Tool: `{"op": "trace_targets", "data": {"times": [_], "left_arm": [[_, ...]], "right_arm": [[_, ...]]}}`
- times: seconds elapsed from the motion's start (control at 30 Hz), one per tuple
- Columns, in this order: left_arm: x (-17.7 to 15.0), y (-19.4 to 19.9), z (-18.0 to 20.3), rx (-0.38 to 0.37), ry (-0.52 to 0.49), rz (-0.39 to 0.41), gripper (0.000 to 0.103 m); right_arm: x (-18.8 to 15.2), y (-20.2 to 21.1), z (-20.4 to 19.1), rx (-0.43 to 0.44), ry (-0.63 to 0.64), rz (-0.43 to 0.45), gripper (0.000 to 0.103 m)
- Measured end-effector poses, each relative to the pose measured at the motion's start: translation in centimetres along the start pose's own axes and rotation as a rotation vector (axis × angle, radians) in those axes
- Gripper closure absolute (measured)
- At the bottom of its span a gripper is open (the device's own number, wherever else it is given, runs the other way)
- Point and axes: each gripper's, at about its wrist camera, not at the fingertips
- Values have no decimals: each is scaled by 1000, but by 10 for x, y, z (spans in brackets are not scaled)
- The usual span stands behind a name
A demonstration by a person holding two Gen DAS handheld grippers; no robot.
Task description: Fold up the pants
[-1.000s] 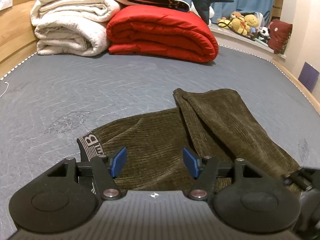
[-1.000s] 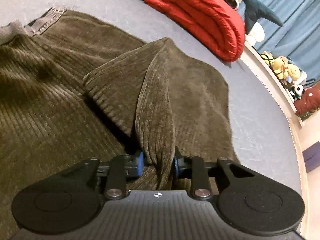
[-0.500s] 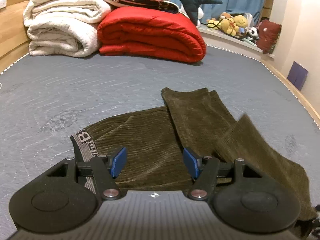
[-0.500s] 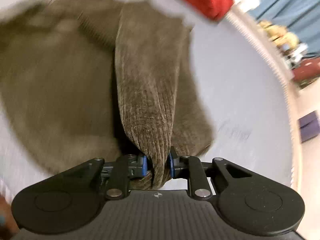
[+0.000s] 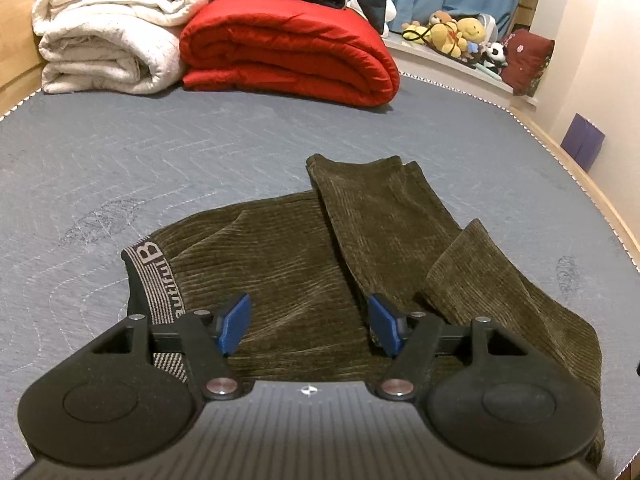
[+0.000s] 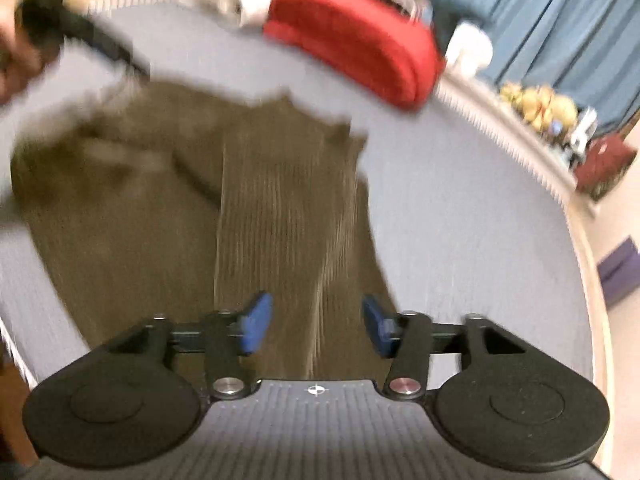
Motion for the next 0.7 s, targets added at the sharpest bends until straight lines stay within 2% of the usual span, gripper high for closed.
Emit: {"op": "trace_targets", "data": {"times": [0.03,0.07,0.1,0.13,0.2,0.27,0.4,0.57,0.63,0.67,0.7], "left_arm": [[0,-1,-1,5,3,-2,33],[1,-2,-1,11,6,-5,33],[1,-4,-2,15,9,-9,33],[1,-5,-2,20,12,-10,33],[0,-6,-2,24,11,-13,33],[0,-7,-2,19,8,-18,33],[1,-10,-2,28,8,-21,32],[2,-14,1,30,4,-32,31],[2,-17,0,31,5,-39,31],[2,-18,0,32,5,-42,31],[2,-18,-1,32,7,-44,31]], "right_arm": [[4,-8,-1,-14,-36,32,14],[3,-17,1,-18,-67,55,13],[0,-34,-3,-10,-87,47,14],[-2,-55,-9,2,-88,-4,16],[-4,-89,-28,6,-2,-93,29],[-3,-111,-46,12,83,-92,28],[3,-150,-73,49,157,-129,27],[11,-182,-97,55,211,-185,26],[13,-184,-96,54,210,-177,26],[15,-185,-94,52,206,-173,31],[16,-185,-92,51,198,-172,46]]}}
Point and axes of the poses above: each gripper's, at about its wrist camera, not at the fingertips, and y roughly against the way its jaws point, z to its right, x to its top, and after that the axes turned 7 degrees about y, right-handed
